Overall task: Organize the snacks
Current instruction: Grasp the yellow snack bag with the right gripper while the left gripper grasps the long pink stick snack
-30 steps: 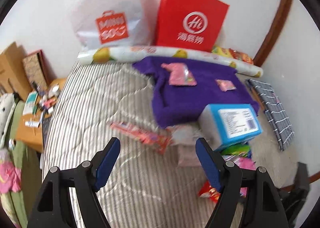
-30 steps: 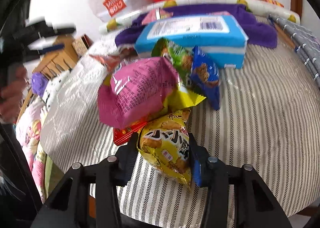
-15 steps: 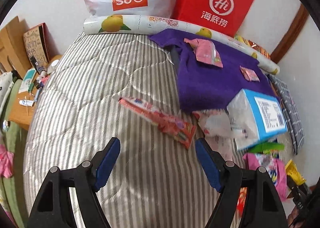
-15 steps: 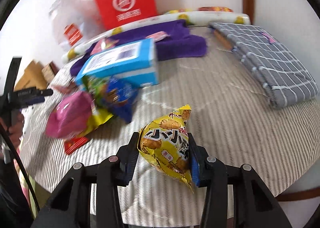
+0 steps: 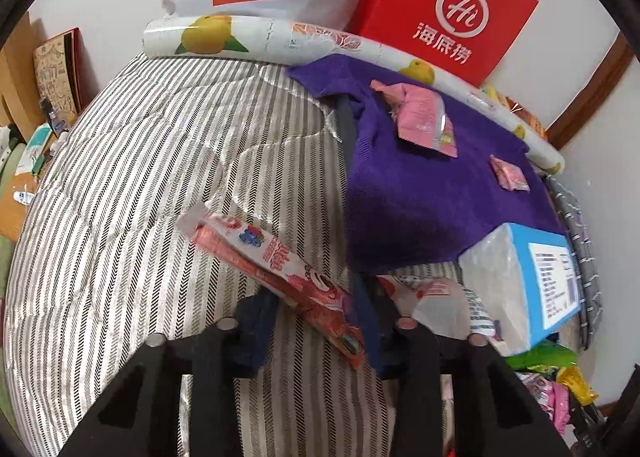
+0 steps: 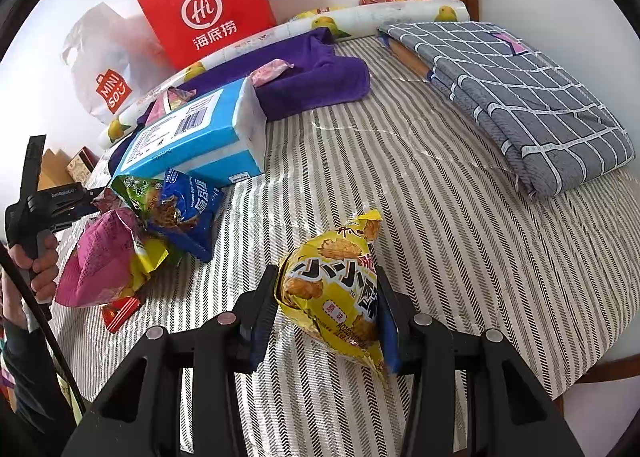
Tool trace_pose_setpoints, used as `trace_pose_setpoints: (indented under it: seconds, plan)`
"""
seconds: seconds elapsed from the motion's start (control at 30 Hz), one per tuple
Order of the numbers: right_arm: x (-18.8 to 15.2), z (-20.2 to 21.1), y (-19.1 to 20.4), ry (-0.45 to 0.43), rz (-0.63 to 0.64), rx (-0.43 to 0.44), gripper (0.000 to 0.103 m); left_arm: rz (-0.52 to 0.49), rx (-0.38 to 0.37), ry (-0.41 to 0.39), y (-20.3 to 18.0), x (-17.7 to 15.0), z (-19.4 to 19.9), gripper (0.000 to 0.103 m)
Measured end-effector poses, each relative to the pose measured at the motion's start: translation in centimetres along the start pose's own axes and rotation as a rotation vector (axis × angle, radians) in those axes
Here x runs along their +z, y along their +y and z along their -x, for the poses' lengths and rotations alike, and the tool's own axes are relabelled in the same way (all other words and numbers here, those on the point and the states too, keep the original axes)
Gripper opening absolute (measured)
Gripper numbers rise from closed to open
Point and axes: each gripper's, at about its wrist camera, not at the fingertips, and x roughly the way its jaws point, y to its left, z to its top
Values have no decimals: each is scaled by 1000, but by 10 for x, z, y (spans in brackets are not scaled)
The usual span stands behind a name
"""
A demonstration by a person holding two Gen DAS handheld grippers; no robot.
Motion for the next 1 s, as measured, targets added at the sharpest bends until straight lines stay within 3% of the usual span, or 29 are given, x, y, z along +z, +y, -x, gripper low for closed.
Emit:
trace_pose_setpoints:
  seconds: [0.27,0.4,0.57,0.73,0.9,1.0]
  plan:
    - [-1,5,6,-14,10,2,44,-34,-40,4,4,-15,37,21]
    - [-5,13,9,-26,17,8,44,-65,-28,3,2,-29,57,20]
    - [-9,19,10,-30,18,11,44,-123,-83,41,-11,-53,77,20]
    - [-12,19,9,-20,18,15,44,-198,-95,118,-38,-73,59,23]
    - [-13,20,11,-15,29,17,44,-227,-46,112,-52,-76,40,28]
    - [-12,19,11,-18,40,7,44,-243,-17,120,-58,-81,32,37]
